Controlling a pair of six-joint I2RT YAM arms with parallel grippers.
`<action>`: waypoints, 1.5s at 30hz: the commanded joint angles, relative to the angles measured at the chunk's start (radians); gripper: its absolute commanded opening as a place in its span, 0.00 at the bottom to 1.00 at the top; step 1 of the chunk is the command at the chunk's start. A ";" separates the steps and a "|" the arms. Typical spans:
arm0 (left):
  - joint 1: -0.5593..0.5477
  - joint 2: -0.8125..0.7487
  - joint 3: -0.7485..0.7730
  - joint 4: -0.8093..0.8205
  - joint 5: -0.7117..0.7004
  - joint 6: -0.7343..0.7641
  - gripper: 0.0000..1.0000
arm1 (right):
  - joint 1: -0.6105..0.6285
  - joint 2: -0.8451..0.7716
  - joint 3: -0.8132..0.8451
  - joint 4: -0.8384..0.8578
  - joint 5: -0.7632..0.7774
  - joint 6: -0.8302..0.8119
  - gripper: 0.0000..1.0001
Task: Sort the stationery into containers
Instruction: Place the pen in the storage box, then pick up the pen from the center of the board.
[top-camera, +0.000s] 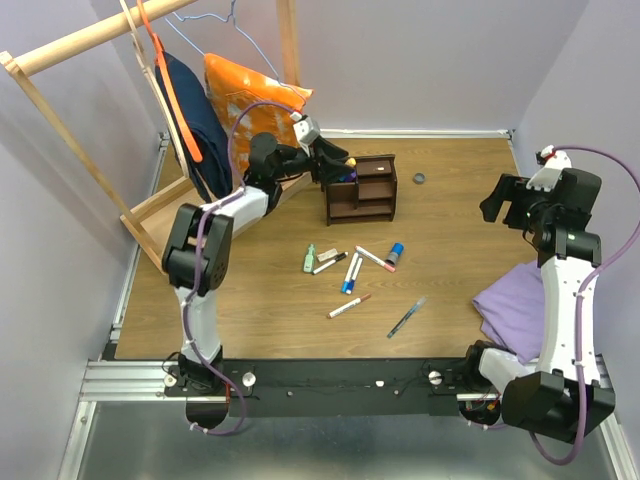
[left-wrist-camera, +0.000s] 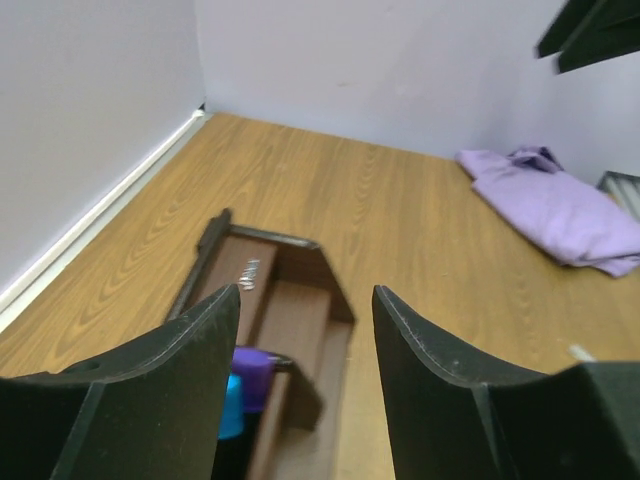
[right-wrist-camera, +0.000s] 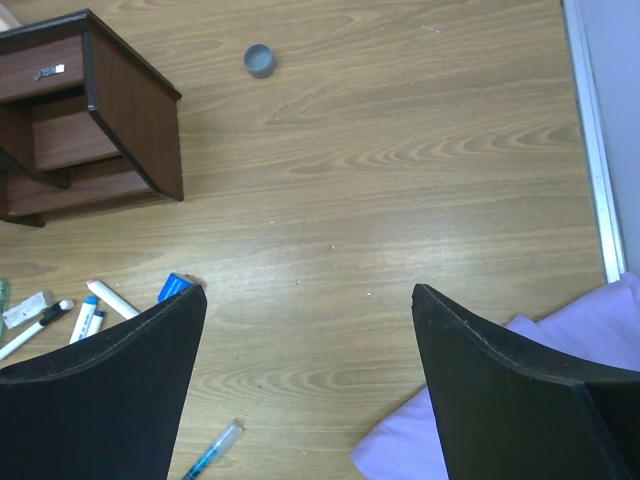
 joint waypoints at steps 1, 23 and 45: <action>-0.049 -0.248 -0.120 -0.260 0.000 0.071 0.64 | -0.006 -0.038 -0.026 0.036 -0.048 0.045 0.91; -0.211 -0.423 -0.234 -1.438 -0.829 0.334 0.63 | -0.005 -0.090 -0.156 0.102 -0.108 0.068 0.90; -0.275 -0.419 -0.213 -1.446 -0.668 0.464 0.59 | 0.171 0.020 -0.099 -0.147 -0.415 -0.626 0.86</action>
